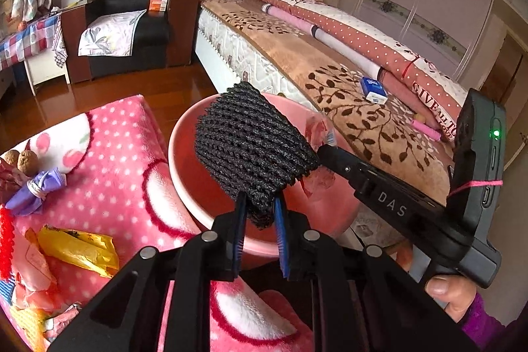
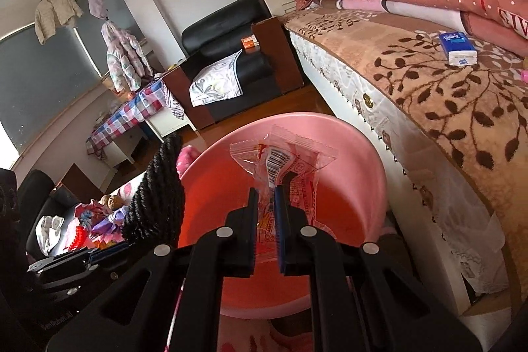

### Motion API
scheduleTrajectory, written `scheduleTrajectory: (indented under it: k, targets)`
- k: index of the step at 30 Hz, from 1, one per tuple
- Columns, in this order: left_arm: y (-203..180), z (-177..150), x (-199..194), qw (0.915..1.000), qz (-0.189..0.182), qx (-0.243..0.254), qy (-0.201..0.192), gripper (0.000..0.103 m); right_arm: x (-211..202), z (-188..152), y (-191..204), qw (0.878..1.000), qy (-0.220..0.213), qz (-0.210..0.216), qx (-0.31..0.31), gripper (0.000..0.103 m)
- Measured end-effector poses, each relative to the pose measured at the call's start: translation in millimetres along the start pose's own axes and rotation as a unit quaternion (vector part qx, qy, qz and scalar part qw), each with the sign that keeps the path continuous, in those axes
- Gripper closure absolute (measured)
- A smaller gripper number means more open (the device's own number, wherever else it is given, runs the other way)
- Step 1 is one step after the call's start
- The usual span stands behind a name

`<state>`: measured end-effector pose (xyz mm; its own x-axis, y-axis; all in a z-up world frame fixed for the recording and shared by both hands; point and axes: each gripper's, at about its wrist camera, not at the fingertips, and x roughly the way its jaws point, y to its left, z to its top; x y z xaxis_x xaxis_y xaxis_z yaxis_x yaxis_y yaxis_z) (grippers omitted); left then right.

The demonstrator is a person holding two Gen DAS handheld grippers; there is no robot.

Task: Collect trash
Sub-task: 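Carry both items over the pink bucket and open both tools to drop them, then move both open tools back over the trash pile on the table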

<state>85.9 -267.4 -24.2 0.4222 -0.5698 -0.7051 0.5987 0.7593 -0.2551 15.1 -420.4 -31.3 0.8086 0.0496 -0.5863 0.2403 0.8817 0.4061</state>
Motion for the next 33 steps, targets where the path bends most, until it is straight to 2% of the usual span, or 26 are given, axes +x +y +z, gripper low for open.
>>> scheduleTrajectory:
  k: [1, 3, 4, 8, 16, 29, 33]
  targets:
    - [1, 0, 1, 1.0, 0.0, -0.003, 0.001, 0.083, 0, 0, 0, 1.0, 0.0, -0.002, -0.002, 0.093]
    - [2, 0, -1, 1.0, 0.001, -0.008, 0.002, 0.069, 1, 0, 1, 1.0, 0.001, -0.003, -0.001, 0.093]
    - [3, 0, -1, 0.9999, 0.002, -0.011, 0.001, 0.067, 1, 0, 1, 1.0, 0.002, 0.0, 0.003, 0.092]
    - [10, -1, -7, 0.9998, 0.007, -0.02, -0.005, 0.061, 0, -1, 1, 1.0, 0.004, 0.011, 0.013, 0.067]
    - [20, -6, -23, 0.9991, 0.019, -0.034, -0.016, 0.061, -5, -5, 14, 1.0, -0.001, 0.013, -0.002, 0.065]
    - [40, -27, -58, 0.997, 0.037, -0.061, -0.031, 0.061, -20, -12, 48, 0.998, -0.001, 0.052, -0.039, 0.064]
    - [45, -35, -76, 0.9958, 0.047, -0.065, -0.045, 0.061, -27, -18, 67, 0.996, 0.0, 0.077, -0.055, 0.054]
